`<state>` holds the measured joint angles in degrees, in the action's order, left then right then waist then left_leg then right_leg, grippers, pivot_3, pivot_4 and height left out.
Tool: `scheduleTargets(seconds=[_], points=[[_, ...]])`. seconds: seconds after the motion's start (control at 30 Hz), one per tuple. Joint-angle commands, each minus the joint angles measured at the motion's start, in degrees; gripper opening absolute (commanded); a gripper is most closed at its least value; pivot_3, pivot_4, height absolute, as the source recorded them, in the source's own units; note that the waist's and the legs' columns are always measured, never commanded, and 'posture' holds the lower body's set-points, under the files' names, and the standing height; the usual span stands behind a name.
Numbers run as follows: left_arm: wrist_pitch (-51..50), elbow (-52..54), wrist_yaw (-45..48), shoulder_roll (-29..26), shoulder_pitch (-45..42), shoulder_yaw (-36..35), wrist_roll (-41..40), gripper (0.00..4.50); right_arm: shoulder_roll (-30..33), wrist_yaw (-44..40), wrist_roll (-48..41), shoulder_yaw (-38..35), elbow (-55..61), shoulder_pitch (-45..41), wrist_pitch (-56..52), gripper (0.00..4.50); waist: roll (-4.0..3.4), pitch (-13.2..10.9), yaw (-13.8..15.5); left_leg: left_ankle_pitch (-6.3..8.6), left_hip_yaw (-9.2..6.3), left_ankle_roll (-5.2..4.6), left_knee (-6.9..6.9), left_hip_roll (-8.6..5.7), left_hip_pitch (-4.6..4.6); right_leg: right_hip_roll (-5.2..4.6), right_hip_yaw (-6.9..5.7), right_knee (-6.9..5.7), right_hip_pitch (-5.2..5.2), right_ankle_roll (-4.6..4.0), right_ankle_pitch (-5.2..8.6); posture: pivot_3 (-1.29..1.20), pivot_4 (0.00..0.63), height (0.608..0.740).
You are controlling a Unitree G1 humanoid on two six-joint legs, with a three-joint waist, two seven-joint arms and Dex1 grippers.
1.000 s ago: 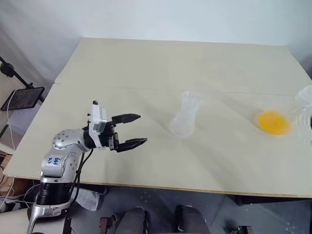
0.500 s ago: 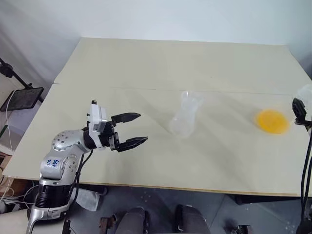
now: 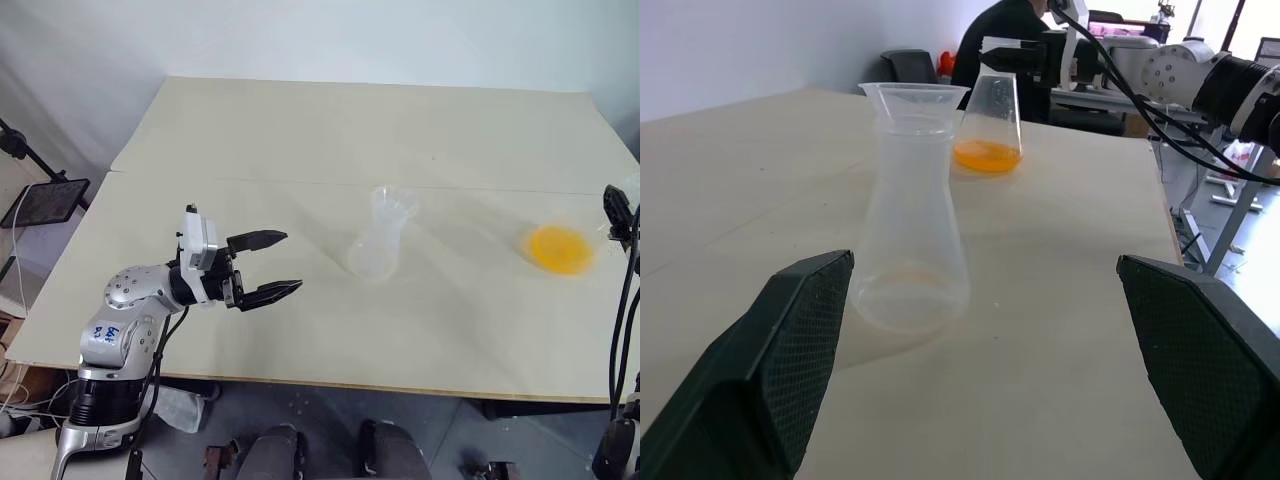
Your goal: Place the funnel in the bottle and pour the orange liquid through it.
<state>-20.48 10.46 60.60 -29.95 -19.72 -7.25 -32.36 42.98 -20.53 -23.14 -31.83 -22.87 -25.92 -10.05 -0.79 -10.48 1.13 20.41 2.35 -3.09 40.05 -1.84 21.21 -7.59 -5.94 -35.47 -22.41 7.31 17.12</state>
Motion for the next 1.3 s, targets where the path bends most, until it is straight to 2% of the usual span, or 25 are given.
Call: scheduleTargets(seconds=[0.03,0.27,0.33,0.4,0.5,0.63,0.87,1.3], points=[[1.31,0.85,0.13,-0.57,-0.89,-0.68,-1.10,4.50,-0.04,0.01,-1.34,-1.25,2.43,-1.10,0.18,2.78,0.00,0.00,-0.07,0.00,0.00,0.00,0.00,0.01,0.00,0.00,0.00,0.00,0.00,0.00,0.00,0.00,0.150,0.740],[2.15,0.16,0.18,-0.42,-1.40,-0.61,-0.82,4.50,-0.49,-2.39,-3.63,-0.97,5.97,-1.58,-0.17,2.78,-0.03,-0.02,-0.32,0.00,0.00,0.01,-0.02,0.02,0.01,0.01,0.01,0.03,0.00,0.00,0.00,0.00,0.150,0.740],[2.38,-0.01,0.22,-0.45,-1.44,-0.62,-0.73,4.50,-1.48,-4.36,-6.40,-0.53,10.65,-1.81,-1.48,2.78,-0.14,-0.08,-0.38,0.00,0.00,0.01,-0.02,0.02,0.01,0.01,0.01,0.03,-0.01,0.00,0.00,0.00,0.150,0.740],[2.73,-0.18,0.12,-0.51,-1.34,-0.72,-0.58,4.50,-1.09,-5.05,-5.43,2.77,17.46,-1.32,-3.07,2.78,-0.27,-0.16,-0.47,-0.01,0.00,0.02,-0.02,0.03,0.02,0.01,0.02,0.03,-0.02,0.00,0.00,0.00,0.150,0.740],[3.21,-0.52,-0.03,-0.57,-1.25,-0.79,-0.45,4.50,0.89,-1.58,-1.64,7.84,25.13,-1.61,-10.39,2.78,-0.32,-0.19,-0.64,-0.01,-0.01,0.04,-0.03,0.06,0.03,0.01,0.03,0.01,-0.06,0.00,0.00,0.00,0.150,0.740],[3.87,-0.96,-0.21,-0.24,-1.14,-0.48,-0.26,4.50,2.57,0.97,5.53,15.51,35.03,-1.90,-14.50,2.78,-0.32,-0.19,-0.53,0.00,-0.06,0.05,-0.03,0.05,0.06,0.00,0.03,0.03,-0.05,0.00,0.00,0.00,0.150,0.740],[4.96,-0.97,-1.22,0.98,-0.76,0.54,0.06,4.50,2.43,4.61,21.96,27.36,42.38,-3.02,-9.62,2.78,-0.31,-0.19,0.00,0.00,-0.07,0.06,-0.03,0.00,0.08,0.00,-0.01,0.06,-0.07,0.00,0.00,0.00,0.150,0.740],[5.91,-1.76,-2.11,1.24,-1.46,1.22,0.25,4.50,0.30,4.44,35.90,33.22,45.09,-3.92,-1.42,2.78,-0.31,-0.20,-0.09,-0.01,-0.06,0.09,-0.06,0.01,0.08,0.05,-0.18,0.09,-0.07,0.01,0.00,0.00,0.150,0.740]])
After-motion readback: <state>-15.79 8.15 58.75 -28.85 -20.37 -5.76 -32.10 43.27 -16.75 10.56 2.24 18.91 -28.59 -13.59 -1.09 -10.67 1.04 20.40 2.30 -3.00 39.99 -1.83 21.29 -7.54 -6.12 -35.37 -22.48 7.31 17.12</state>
